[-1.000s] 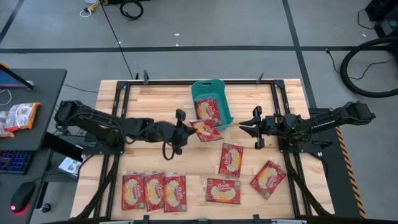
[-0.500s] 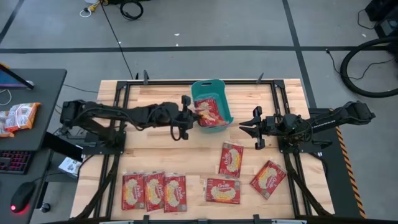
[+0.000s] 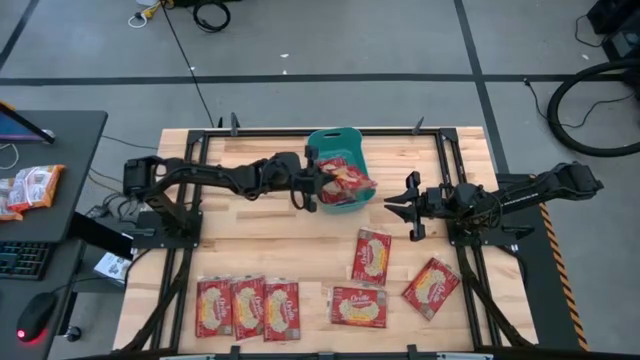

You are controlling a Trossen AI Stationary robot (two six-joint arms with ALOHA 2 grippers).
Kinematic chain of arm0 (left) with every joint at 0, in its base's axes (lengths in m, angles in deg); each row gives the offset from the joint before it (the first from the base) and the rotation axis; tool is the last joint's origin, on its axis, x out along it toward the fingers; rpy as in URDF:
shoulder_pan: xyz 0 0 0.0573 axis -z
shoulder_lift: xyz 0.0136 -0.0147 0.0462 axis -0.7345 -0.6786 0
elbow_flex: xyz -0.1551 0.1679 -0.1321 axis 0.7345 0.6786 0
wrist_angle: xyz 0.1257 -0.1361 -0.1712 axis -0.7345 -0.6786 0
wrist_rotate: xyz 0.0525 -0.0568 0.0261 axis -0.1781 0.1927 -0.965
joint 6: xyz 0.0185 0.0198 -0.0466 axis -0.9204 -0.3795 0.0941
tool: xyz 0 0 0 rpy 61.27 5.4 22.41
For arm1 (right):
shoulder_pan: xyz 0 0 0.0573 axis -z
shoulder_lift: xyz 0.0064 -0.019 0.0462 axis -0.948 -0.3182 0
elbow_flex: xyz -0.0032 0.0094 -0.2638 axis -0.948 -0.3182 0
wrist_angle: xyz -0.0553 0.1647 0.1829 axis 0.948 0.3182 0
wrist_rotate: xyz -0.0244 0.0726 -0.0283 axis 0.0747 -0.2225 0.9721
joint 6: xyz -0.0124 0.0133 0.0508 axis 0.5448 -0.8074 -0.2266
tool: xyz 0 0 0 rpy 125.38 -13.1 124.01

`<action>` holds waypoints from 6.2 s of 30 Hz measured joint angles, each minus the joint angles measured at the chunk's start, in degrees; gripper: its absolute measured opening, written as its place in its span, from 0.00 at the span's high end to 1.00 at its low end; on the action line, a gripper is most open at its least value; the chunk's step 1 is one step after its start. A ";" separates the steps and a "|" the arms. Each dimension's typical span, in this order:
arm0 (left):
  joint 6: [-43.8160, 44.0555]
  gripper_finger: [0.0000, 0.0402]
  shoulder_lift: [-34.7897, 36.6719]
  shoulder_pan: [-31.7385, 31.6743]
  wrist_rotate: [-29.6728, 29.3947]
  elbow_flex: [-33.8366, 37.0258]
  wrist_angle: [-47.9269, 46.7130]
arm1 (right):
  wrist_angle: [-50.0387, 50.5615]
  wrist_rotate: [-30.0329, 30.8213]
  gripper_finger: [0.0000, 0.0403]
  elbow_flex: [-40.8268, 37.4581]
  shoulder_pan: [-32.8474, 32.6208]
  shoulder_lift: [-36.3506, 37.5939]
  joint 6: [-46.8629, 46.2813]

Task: Sort popcorn bags into baskets
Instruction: Put the red popcorn bag into the green bin

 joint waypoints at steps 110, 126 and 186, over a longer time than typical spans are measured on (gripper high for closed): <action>34.44 1.00 -19.17 -24.42 33.11 13.62 53.88 | -0.67 -1.07 0.82 0.00 0.00 -0.37 -0.04; 26.81 1.00 -19.19 -24.78 33.59 13.60 49.03 | -0.65 -1.06 0.82 0.00 0.00 -0.37 0.00; 27.18 0.85 3.79 -3.79 11.48 13.60 -1.68 | 29.62 8.87 0.82 9.74 1.85 -2.78 -5.79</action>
